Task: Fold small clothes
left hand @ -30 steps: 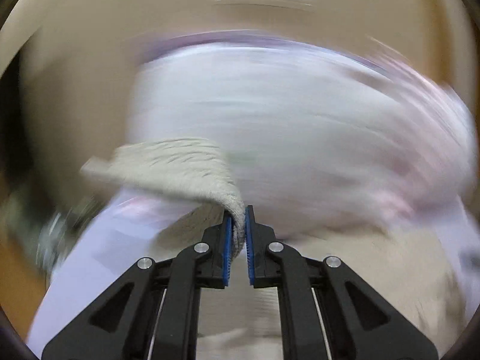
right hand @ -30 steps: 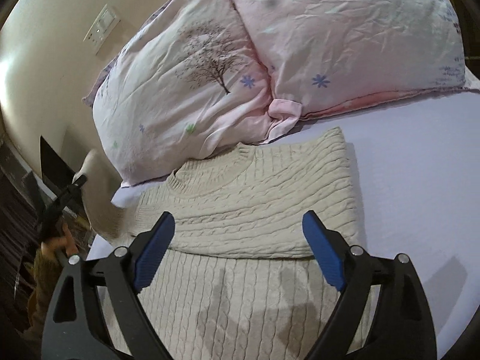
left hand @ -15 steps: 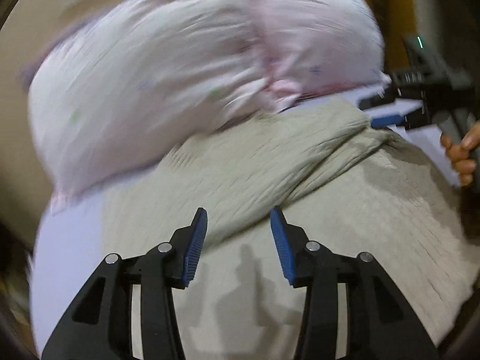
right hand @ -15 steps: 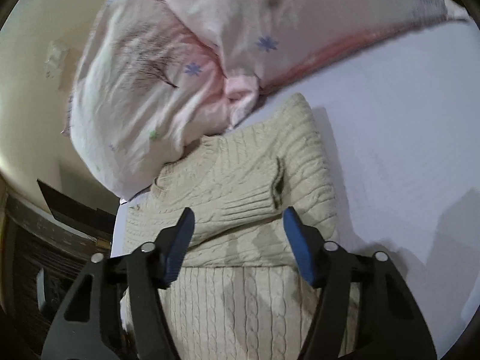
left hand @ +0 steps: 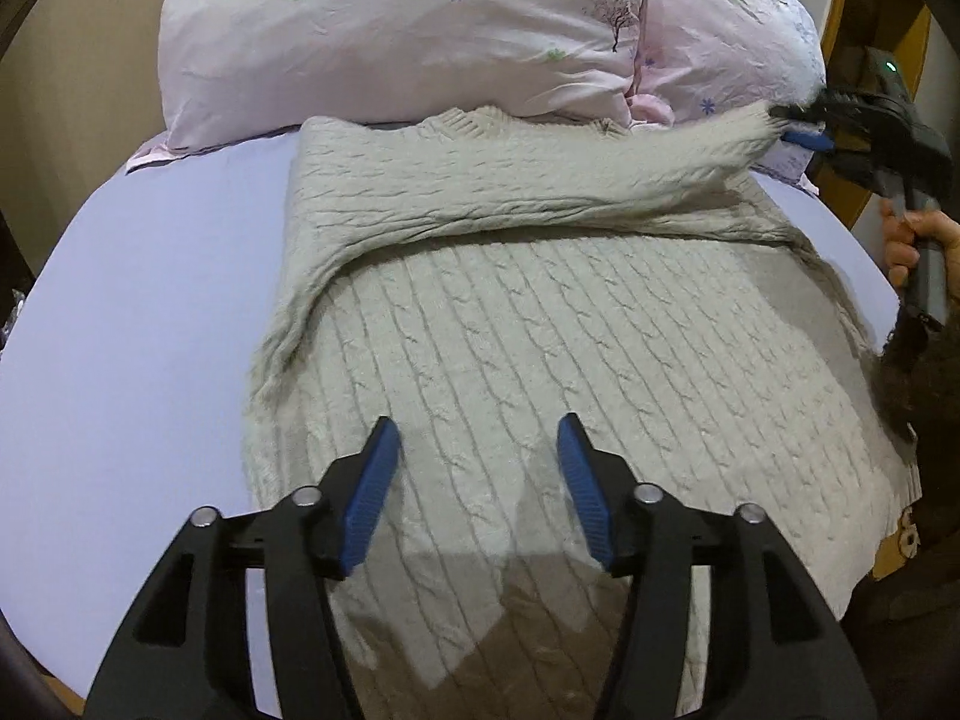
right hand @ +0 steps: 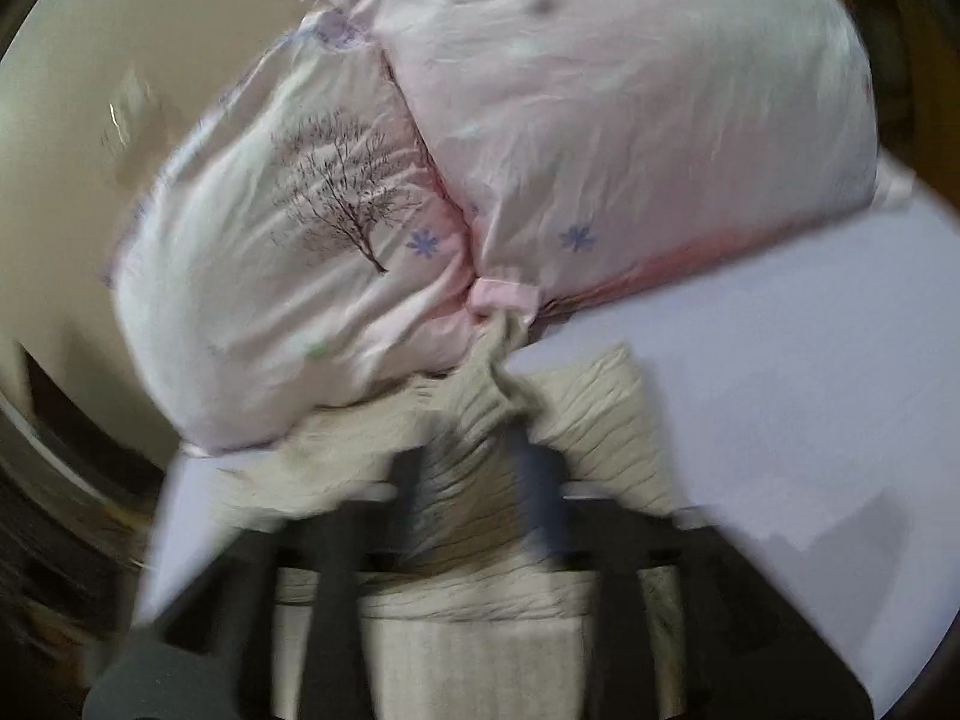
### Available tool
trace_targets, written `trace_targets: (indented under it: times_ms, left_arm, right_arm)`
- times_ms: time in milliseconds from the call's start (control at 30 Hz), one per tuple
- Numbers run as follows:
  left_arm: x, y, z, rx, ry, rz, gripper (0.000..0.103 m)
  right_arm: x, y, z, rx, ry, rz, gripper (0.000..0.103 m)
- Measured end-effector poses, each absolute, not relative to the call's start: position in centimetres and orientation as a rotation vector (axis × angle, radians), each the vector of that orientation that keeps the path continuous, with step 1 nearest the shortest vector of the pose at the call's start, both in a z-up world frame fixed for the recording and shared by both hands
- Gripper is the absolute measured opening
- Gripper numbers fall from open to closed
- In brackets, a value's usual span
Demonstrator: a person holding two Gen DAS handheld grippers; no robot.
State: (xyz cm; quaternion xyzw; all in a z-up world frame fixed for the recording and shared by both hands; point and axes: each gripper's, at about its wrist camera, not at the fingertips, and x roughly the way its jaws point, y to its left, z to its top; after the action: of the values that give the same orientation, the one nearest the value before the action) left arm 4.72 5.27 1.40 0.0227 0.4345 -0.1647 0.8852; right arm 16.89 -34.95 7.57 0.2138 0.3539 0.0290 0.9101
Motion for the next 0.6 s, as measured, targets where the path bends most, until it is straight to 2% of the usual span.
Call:
trace_targets:
  times_ms: [67, 100, 133, 167, 200, 233, 333, 567, 600]
  left_arm:
    - [4.8, 5.3, 1.5, 0.029, 0.896, -0.347, 0.059]
    - [4.6, 5.5, 1.5, 0.02, 0.894, -0.349, 0.06]
    - [4.7, 5.4, 1.5, 0.015, 0.892, -0.351, 0.061]
    - [4.6, 5.5, 1.4, 0.008, 0.89, -0.352, 0.061]
    - [4.5, 5.7, 1.4, 0.003, 0.889, -0.353, 0.061]
    - [4.4, 5.8, 1.4, -0.003, 0.887, -0.355, 0.061]
    - [4.2, 6.1, 1.5, -0.019, 0.882, -0.351, 0.061]
    - [3.1, 8.1, 2.1, -0.089, 0.862, -0.305, 0.061]
    - [2.8, 8.4, 2.2, -0.095, 0.857, -0.296, 0.061]
  right_arm:
    - [17.1, -34.6, 7.0, 0.418, 0.756, 0.066, 0.09]
    - [16.9, -34.8, 6.6, 0.437, 0.759, 0.08, 0.08]
    - [16.5, -35.2, 6.1, 0.461, 0.764, 0.098, 0.064]
    - [16.4, -35.6, 5.6, 0.484, 0.781, 0.102, 0.055]
    - [16.2, -36.2, 4.7, 0.517, 0.818, 0.103, 0.042]
    - [16.0, -36.5, 3.9, 0.545, 0.846, 0.114, 0.035]
    - [15.7, -37.2, 1.4, 0.602, 0.922, 0.116, 0.033]
    - [17.7, -38.3, -1.8, 0.669, 0.969, 0.075, 0.032]
    - [18.3, -38.2, -2.4, 0.683, 0.964, 0.08, 0.019]
